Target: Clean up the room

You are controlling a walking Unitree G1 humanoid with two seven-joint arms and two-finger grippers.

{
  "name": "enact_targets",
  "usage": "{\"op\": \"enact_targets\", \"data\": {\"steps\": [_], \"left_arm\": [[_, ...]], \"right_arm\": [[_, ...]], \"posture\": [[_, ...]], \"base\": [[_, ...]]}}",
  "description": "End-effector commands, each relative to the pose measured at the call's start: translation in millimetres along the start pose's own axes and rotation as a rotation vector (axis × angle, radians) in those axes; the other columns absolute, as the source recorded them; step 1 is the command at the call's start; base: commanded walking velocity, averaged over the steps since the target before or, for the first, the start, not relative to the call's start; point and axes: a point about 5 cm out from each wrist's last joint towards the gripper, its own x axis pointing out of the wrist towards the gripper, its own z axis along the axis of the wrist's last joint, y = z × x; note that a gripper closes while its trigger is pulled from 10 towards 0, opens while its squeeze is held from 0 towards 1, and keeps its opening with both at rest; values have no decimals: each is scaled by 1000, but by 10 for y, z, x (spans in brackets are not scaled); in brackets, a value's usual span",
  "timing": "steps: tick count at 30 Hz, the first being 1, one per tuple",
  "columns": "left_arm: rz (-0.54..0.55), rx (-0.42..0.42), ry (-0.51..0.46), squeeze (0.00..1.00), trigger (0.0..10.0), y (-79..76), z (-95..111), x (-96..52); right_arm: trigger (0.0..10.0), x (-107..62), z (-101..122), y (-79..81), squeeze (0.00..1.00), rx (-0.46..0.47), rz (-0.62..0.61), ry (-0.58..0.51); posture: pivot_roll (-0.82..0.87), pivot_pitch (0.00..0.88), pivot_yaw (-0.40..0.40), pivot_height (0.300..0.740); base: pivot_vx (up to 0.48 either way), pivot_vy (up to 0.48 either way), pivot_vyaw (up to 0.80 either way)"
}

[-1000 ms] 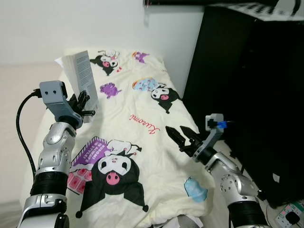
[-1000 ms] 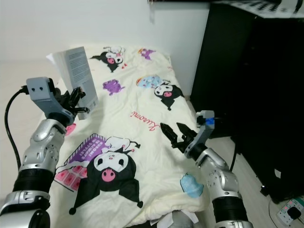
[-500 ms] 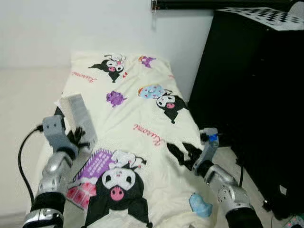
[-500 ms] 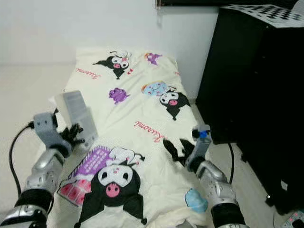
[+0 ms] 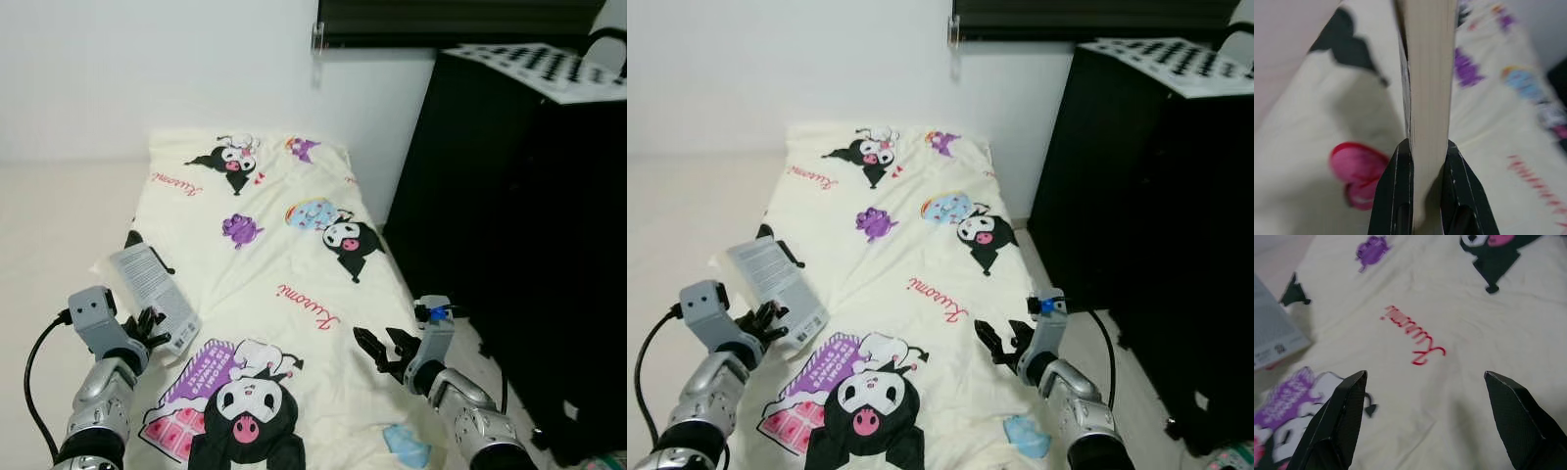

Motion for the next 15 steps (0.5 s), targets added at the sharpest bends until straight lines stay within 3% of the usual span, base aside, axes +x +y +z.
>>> {"op": "enact_targets", "data": {"steps": [1, 6, 15], "left_arm": [[-78, -13, -80, 0, 10000, -142, 136, 69], [-184, -20, -128, 0, 10000, -326, 219, 129], [-206, -14, -105, 0, 10000, -343, 166, 118]], "right_arm": [[10000, -14, -63, -14, 0, -3, -6, 17], [10000, -4, -86, -17, 0, -7, -4, 14], [10000, -35, -164, -51, 0, -9, -23, 34]], "posture": [[-59, 0, -88, 673], [-63, 0, -83, 692], [-64, 0, -81, 721]], "base": [[0, 0, 0], [0, 0, 0], [0, 0, 0]]}}
